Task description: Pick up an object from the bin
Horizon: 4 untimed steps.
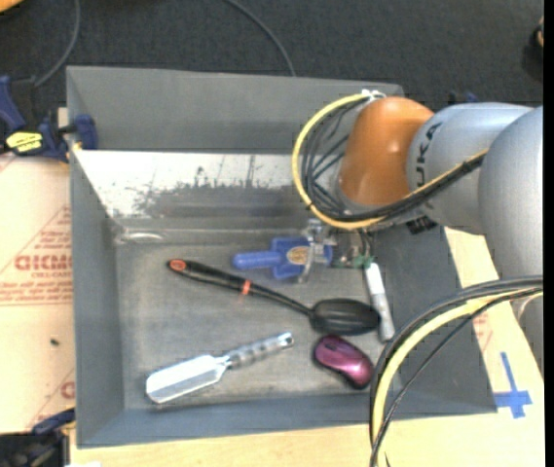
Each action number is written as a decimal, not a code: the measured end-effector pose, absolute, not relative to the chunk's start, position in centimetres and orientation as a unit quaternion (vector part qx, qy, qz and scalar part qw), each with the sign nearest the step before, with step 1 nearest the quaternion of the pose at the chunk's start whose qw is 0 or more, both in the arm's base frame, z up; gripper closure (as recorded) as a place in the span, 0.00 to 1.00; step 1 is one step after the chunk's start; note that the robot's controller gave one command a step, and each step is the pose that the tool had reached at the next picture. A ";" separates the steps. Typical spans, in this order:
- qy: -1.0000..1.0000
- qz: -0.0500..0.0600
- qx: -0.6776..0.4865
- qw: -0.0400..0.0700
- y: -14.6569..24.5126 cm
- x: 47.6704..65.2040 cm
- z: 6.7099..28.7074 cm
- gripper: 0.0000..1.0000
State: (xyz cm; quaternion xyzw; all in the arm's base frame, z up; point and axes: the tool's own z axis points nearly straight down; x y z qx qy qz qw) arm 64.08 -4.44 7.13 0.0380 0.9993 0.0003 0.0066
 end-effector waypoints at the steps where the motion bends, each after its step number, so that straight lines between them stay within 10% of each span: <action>1: 0.999 0.000 0.038 0.005 -4.4 64.0 7.4 1.00; 4: 0.999 0.000 0.038 0.006 -4.5 64.1 14.2 1.00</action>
Offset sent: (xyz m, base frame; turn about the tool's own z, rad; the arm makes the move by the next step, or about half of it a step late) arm 0.0000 -0.0001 0.0956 0.0000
